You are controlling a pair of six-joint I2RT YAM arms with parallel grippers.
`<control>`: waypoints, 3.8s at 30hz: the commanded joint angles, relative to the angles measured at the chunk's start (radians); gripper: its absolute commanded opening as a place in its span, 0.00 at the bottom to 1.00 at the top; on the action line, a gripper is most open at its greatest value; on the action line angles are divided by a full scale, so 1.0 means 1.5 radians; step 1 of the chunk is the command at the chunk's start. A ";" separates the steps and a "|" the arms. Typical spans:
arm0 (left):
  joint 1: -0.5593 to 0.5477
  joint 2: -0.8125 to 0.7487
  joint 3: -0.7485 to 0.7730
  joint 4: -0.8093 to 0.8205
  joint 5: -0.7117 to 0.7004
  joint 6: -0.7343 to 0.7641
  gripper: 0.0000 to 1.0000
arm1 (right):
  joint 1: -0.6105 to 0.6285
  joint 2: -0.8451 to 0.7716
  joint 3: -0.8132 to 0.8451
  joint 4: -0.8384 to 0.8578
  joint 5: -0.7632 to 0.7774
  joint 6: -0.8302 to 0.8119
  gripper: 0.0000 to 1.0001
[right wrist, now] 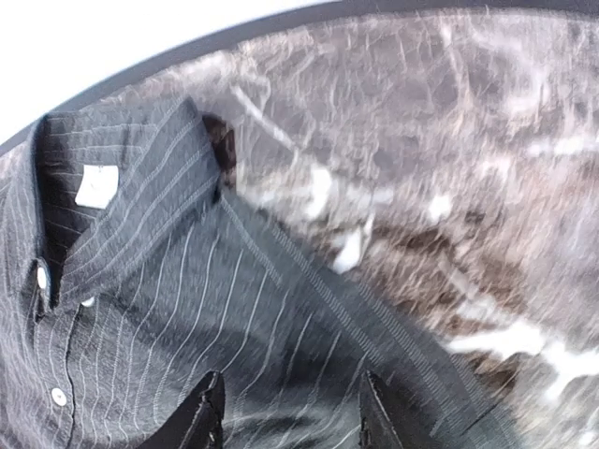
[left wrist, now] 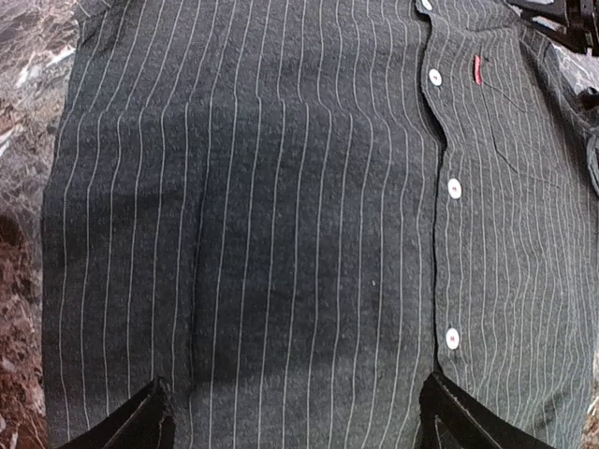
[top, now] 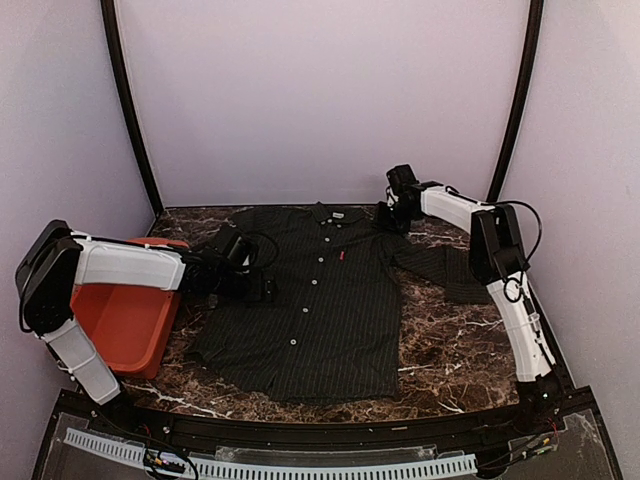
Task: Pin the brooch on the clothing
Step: Flatten out the crumpled clothing at the center of the board.
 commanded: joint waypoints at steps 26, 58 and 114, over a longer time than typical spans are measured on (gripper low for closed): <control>-0.193 0.183 0.035 0.113 0.234 -0.037 0.42 | 0.082 -0.707 -0.748 0.116 -0.039 -0.078 0.67; -0.093 0.050 -0.098 -0.012 0.072 0.024 0.06 | -0.026 -0.493 -0.681 0.062 0.123 -0.008 0.55; -0.113 -0.098 -0.262 0.224 0.224 -0.106 0.14 | -0.186 -0.488 -0.490 0.115 -0.121 -0.005 0.73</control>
